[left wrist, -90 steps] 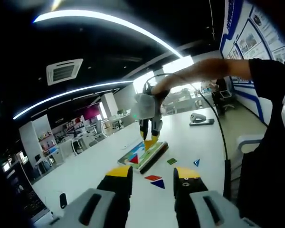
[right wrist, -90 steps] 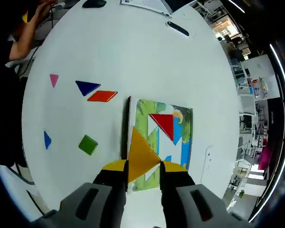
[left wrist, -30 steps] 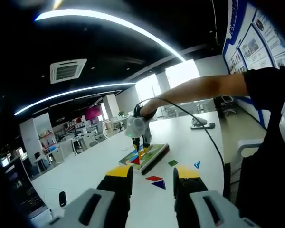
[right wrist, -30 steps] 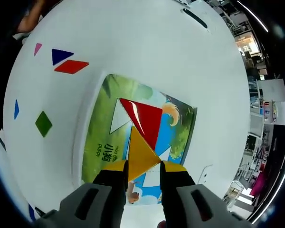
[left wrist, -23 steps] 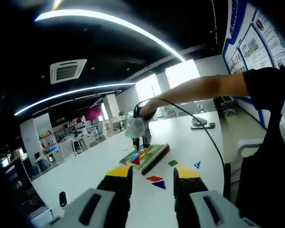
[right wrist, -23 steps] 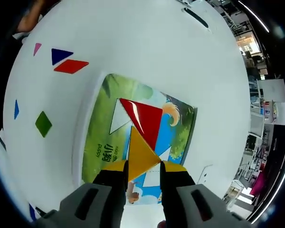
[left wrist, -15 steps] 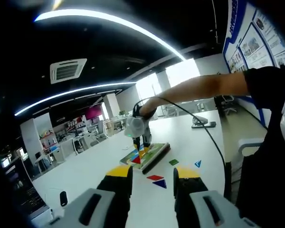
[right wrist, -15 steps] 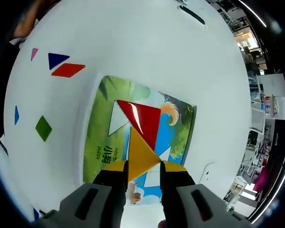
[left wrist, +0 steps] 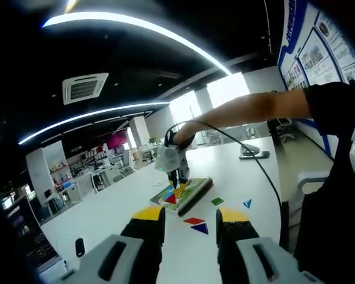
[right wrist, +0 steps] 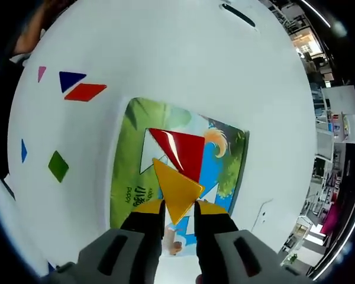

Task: Pick up the tangram pieces one by one and place each piece onto its matching region on the pattern sheet, fitting the shapes together until the outline on the sheet is completely filled by the tangram pieces

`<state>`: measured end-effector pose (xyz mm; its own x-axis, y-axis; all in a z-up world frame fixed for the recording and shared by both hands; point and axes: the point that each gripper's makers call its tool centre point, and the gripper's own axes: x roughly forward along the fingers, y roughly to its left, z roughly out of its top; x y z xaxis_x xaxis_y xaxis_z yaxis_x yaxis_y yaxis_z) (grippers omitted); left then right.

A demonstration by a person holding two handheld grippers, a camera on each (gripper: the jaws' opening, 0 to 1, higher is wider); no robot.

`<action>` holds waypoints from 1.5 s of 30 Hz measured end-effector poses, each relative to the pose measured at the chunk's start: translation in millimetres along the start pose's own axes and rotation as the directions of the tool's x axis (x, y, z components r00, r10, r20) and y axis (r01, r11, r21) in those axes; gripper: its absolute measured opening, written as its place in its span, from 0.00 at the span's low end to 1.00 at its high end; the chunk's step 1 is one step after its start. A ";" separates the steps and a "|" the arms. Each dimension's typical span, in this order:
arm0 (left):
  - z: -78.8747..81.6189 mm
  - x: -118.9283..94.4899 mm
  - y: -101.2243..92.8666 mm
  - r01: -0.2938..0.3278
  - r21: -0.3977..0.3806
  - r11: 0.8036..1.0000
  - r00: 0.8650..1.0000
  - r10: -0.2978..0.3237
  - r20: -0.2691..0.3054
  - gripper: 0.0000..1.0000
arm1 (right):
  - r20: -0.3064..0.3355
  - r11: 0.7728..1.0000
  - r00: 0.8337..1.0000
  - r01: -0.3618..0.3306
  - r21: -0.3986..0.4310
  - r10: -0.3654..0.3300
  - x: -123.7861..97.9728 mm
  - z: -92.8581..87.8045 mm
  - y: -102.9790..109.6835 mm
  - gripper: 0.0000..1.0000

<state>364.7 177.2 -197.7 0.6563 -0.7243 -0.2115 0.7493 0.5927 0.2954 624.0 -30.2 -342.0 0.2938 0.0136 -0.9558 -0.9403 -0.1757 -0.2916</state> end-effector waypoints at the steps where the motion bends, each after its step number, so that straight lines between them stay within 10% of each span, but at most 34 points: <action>1: -0.2 -0.2 -0.3 0.000 0.003 1.000 1.000 0.000 -0.002 0.36 | 0.000 1.000 1.000 0.001 0.003 -0.001 -0.1 0.0 0.4 0.21; 15: 0.0 -0.6 -0.7 0.000 0.008 1.000 1.000 0.000 -0.001 0.36 | -0.002 0.984 1.000 -0.028 0.179 0.029 -1.5 -7.9 2.8 0.21; 30: 0.0 -0.4 1.1 -0.008 0.015 1.000 1.000 0.008 -0.007 0.36 | -0.004 0.917 0.998 -0.059 0.395 0.066 0.6 -13.9 0.2 0.21; 45: -0.1 -0.9 1.9 -0.008 0.010 1.000 1.000 0.008 -0.005 0.36 | -0.023 0.924 0.997 -0.057 0.378 0.071 1.0 -12.4 -0.8 0.21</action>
<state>365.6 179.0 -197.0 0.6629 -0.7176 -0.2134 0.7429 0.5952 0.3064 627.2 -42.3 -342.3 0.2303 -0.0211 -0.9729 -0.9505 0.2094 -0.2296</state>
